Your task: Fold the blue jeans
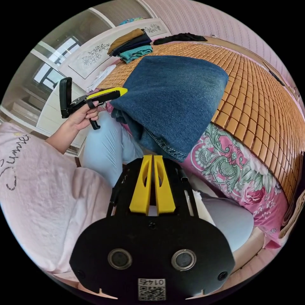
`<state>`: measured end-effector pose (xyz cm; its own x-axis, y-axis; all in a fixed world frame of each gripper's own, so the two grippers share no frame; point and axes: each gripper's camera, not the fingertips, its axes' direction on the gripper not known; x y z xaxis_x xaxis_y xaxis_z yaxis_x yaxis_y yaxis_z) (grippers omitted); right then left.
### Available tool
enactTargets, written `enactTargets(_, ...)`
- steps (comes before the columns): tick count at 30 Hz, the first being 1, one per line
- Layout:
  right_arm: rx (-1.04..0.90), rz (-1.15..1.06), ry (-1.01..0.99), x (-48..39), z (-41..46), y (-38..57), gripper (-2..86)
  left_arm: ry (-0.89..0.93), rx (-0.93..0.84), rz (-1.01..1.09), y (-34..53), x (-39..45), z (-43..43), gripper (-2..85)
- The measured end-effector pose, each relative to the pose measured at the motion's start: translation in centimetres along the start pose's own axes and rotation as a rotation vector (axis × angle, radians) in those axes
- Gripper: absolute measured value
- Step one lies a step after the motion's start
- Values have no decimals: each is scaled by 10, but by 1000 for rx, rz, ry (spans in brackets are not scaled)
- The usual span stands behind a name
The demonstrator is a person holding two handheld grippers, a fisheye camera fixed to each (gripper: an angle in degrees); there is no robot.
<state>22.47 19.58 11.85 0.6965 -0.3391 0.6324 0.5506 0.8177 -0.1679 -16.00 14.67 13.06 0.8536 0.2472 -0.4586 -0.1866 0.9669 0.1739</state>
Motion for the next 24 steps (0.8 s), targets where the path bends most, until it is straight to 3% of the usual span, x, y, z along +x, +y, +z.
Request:
enactTargets(4, 276, 52, -59, 22, -47, 13, 8, 10, 68, -94, -3, -27, -21, 62)
enactTargets(6, 456, 187, -143, 62, -64, 18, 82, 29, 55, -160, -6, -44, -16, 95)
enactTargets(9, 483, 306, -215, 105, -58, 7, 157, 116, 2, -237, -15, -64, 4, 157)
enactTargets(19, 522, 433, -364, 157, -29, -1, 148, 262, -50, -226, -36, -73, 52, 167)
enactTargets(24, 519, 414, -591, 183, -36, 3, 160, 305, -61, -235, -40, -81, 56, 164)
